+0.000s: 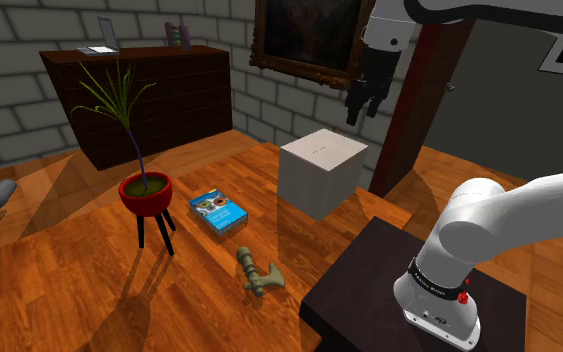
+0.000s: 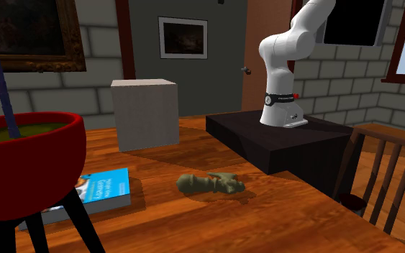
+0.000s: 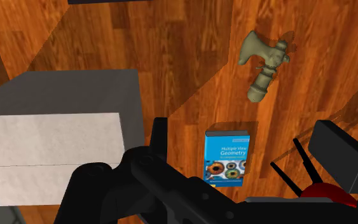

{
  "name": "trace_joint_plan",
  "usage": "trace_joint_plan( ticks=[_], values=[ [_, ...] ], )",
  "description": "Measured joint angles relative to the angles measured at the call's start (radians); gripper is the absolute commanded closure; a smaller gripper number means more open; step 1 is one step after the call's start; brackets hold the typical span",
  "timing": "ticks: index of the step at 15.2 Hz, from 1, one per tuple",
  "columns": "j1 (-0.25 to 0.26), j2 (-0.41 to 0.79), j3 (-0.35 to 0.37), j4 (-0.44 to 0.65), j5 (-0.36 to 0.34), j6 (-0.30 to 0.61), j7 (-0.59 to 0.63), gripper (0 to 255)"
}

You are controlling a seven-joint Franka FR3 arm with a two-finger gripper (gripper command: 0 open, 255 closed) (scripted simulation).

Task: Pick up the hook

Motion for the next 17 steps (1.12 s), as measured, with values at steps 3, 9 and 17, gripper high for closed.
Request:
trace_joint_plan(
  ticks=[3, 9, 17],
  values=[
    [0.002, 0.002, 0.012, -0.036, 0.009, 0.038, 0.014, 0],
    [0.017, 0.037, 0.071, -0.181, 0.056, 0.219, 0.077, 0],
    [0.036, 0.193, 0.165, -0.312, 0.115, 0.510, 0.164, 0]
  ],
)
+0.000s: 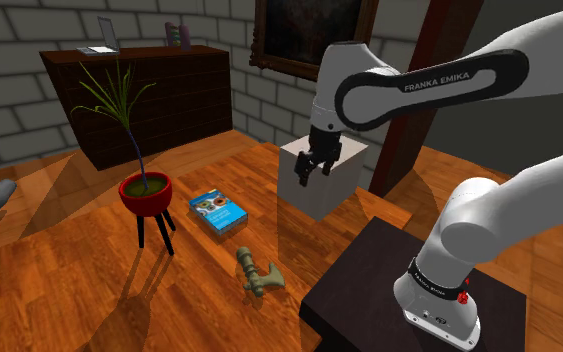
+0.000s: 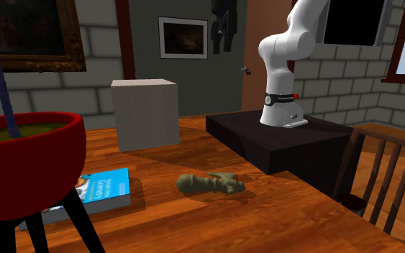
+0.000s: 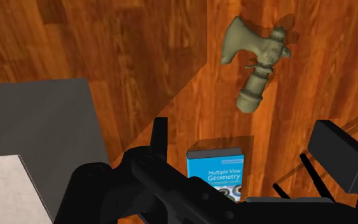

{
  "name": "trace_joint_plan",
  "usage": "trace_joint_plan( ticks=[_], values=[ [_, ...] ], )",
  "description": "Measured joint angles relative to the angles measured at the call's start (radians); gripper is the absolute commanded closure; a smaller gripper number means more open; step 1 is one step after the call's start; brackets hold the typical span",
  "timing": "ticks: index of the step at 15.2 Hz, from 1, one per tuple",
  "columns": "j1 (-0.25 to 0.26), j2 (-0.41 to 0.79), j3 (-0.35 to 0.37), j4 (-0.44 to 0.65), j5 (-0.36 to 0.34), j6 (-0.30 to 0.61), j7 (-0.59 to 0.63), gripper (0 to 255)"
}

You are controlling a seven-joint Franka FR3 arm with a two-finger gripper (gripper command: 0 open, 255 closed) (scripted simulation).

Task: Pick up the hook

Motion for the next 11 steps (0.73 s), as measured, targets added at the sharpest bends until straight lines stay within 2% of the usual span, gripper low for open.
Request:
trace_joint_plan(
  ticks=[7, 11],
  values=[
    [0.003, 0.207, 0.079, -0.051, 0.023, 0.264, 0.074, 0],
    [-0.006, 0.379, 0.136, -0.034, 0.000, 0.421, 0.147, 0]
  ],
)
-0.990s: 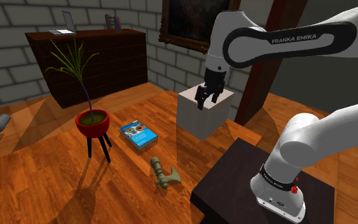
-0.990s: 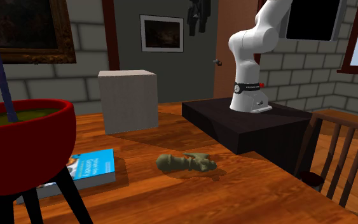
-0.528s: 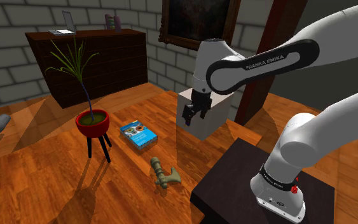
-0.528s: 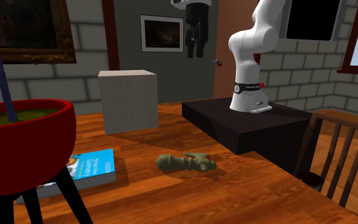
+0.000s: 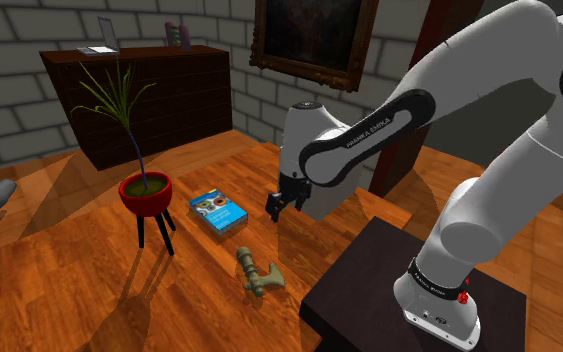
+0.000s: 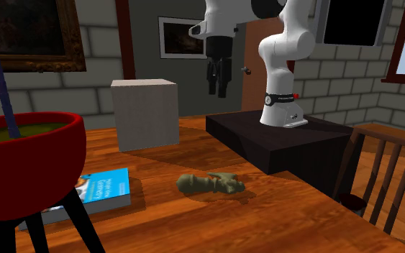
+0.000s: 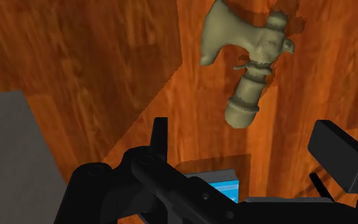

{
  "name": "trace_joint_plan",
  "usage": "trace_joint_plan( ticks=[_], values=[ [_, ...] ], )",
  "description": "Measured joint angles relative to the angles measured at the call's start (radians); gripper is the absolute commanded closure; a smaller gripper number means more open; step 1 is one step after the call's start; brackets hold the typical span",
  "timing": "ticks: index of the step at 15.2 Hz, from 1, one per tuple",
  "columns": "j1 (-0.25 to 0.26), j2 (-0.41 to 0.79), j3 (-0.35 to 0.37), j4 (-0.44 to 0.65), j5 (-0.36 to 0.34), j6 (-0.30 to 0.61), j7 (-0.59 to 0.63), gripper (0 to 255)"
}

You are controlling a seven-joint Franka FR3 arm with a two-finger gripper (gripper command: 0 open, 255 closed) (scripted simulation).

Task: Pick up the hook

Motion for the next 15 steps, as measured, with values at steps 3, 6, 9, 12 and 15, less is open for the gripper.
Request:
trace_joint_plan(
  ticks=[3, 6, 9, 12, 15],
  values=[
    [-0.012, 0.127, 0.032, 0.028, -0.048, 0.098, 0.067, 0],
    [-0.019, 0.270, 0.045, 0.065, -0.138, 0.197, 0.156, 0],
    [0.003, 0.415, 0.024, 0.125, -0.255, 0.274, 0.268, 0],
    [0.059, 0.554, -0.031, 0.192, -0.360, 0.340, 0.368, 0],
    [0.124, 0.674, -0.086, 0.270, -0.421, 0.382, 0.438, 0]
  ],
)
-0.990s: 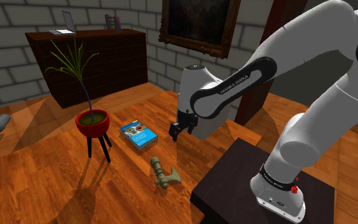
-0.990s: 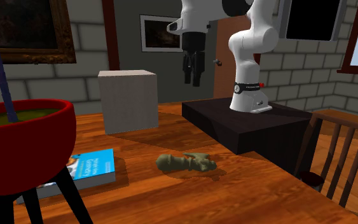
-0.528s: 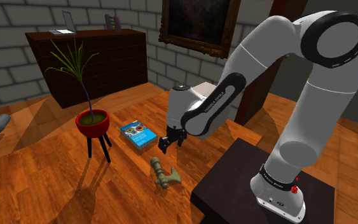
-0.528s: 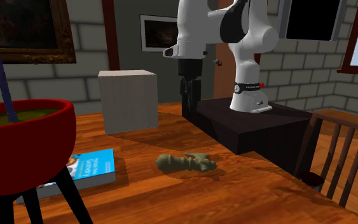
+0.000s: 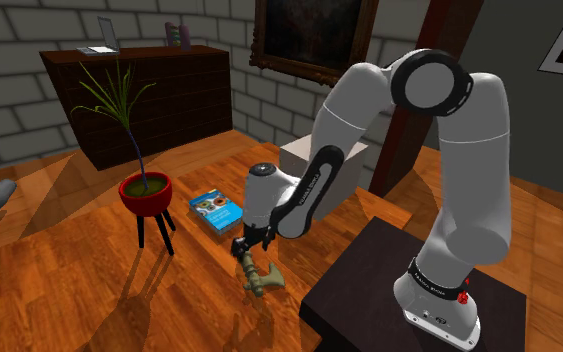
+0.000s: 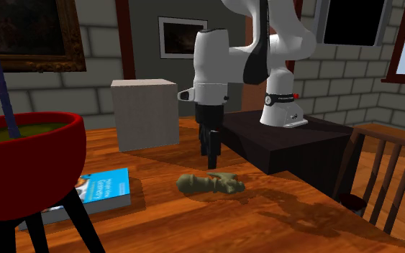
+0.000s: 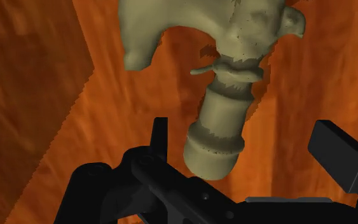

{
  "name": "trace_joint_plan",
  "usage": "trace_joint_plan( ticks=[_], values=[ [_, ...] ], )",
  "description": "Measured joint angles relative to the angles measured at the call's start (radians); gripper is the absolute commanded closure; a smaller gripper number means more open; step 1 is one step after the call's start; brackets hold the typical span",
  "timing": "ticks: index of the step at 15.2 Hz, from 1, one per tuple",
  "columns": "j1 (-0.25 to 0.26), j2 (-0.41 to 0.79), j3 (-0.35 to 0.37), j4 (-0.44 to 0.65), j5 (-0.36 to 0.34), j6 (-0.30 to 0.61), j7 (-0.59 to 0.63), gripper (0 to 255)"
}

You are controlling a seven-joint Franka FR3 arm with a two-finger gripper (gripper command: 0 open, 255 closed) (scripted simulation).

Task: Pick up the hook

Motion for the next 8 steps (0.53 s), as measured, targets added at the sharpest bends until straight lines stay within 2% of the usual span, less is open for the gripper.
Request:
trace_joint_plan(
  ticks=[2, 8],
  values=[
    [0.037, 0.065, -0.029, 0.045, -0.023, 0.021, 0.032, 0],
    [0.082, 0.165, -0.083, 0.088, -0.058, 0.082, 0.060, 0]
  ],
)
